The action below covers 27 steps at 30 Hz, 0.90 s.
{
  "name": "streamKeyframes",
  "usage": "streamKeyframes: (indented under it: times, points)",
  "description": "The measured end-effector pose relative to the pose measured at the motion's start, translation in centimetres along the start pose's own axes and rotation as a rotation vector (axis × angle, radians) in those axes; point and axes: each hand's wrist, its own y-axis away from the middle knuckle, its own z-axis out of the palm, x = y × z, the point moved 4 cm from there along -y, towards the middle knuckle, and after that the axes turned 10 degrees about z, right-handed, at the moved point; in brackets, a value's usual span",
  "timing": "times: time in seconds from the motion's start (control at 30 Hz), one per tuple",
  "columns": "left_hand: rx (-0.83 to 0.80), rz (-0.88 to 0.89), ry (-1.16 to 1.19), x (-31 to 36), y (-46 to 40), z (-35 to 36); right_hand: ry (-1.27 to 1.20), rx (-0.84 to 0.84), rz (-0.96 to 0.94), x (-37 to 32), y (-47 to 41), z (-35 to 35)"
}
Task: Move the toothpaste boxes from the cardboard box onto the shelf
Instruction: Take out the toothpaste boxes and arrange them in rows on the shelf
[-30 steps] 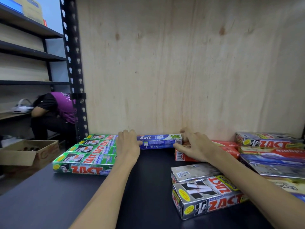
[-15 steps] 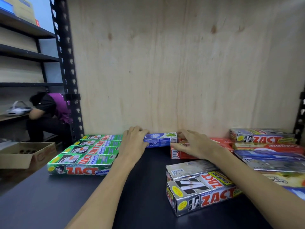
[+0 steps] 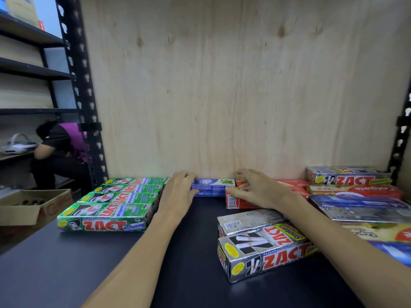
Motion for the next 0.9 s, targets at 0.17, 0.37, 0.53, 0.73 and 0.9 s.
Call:
streamKeyframes:
  times: [0.17,0.37,0.53,0.73,0.9]
  points:
    - [-0.009,-0.129,-0.151,-0.7,-0.2,-1.1,-0.024,0.06,0.054,-1.0,-1.4,0.0]
    - [-0.085,-0.341,-0.381,-2.2,0.2,-2.5,0.041,0.11,0.052,-2.0,-1.5,1.0]
    - [-0.067,-0.429,-0.328,-2.9,0.5,-2.6,0.097,0.155,-0.017,-2.7,-0.7,1.4]
    - [-0.071,-0.469,-0.308,-2.8,0.9,-2.7,0.06,0.09,-0.058,-3.0,-0.8,1.9]
    - [-0.063,-0.487,-0.318,-2.7,0.9,-3.0,0.022,0.023,-0.017,-2.5,-0.6,2.2]
